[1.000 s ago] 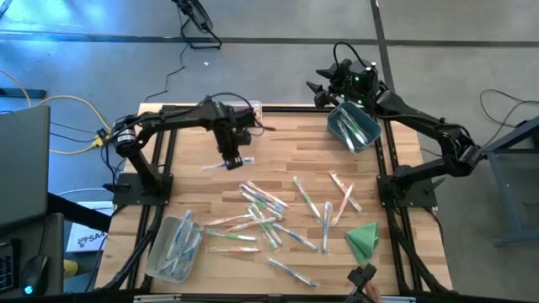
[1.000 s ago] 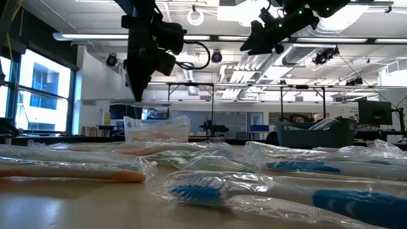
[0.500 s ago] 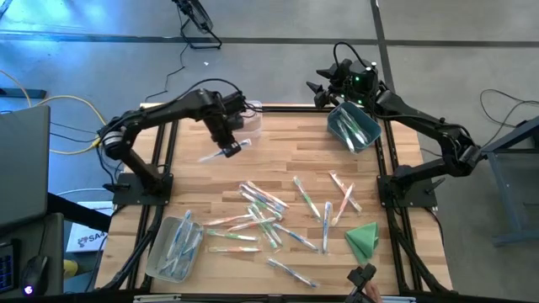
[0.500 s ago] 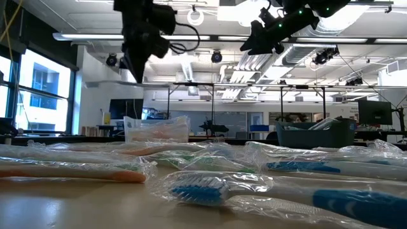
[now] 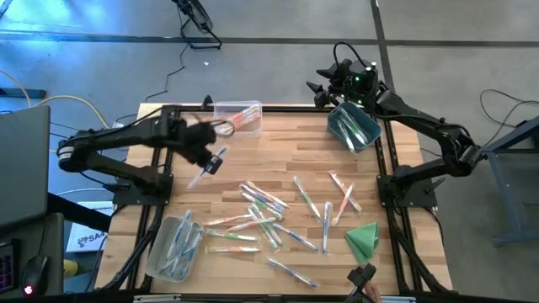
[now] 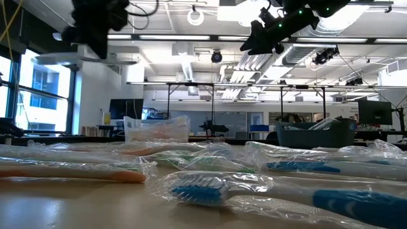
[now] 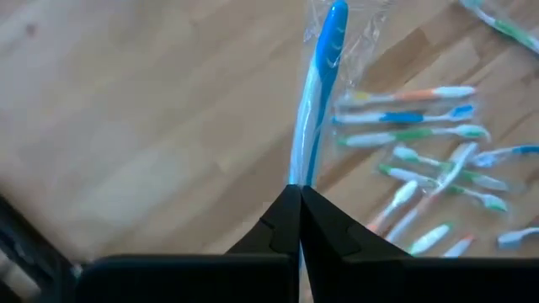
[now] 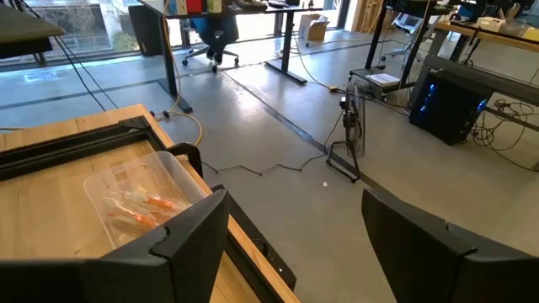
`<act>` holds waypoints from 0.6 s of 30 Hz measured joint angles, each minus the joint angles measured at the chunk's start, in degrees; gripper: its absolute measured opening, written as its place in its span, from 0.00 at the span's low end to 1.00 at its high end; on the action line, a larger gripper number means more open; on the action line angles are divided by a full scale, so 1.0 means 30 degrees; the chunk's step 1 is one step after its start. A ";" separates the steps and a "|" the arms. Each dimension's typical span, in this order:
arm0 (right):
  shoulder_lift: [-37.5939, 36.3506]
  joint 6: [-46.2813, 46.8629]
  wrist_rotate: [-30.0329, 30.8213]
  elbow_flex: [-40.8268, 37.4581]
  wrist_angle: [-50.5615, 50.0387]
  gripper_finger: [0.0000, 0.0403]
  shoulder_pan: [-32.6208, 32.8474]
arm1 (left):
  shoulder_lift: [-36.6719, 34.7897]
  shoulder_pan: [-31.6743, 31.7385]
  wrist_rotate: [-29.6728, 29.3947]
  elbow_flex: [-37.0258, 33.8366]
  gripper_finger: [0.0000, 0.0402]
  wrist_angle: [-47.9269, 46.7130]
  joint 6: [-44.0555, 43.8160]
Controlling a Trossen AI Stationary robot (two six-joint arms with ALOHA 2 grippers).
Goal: Pick & Place Toothbrushes
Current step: Put the blue toothbrush into the gray bin
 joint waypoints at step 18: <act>0.0000 0.0000 0.0000 -0.0003 0.0010 0.66 0.0004 | 0.0175 -1.4667 -0.4664 -0.0854 0.00 0.1197 -1.8314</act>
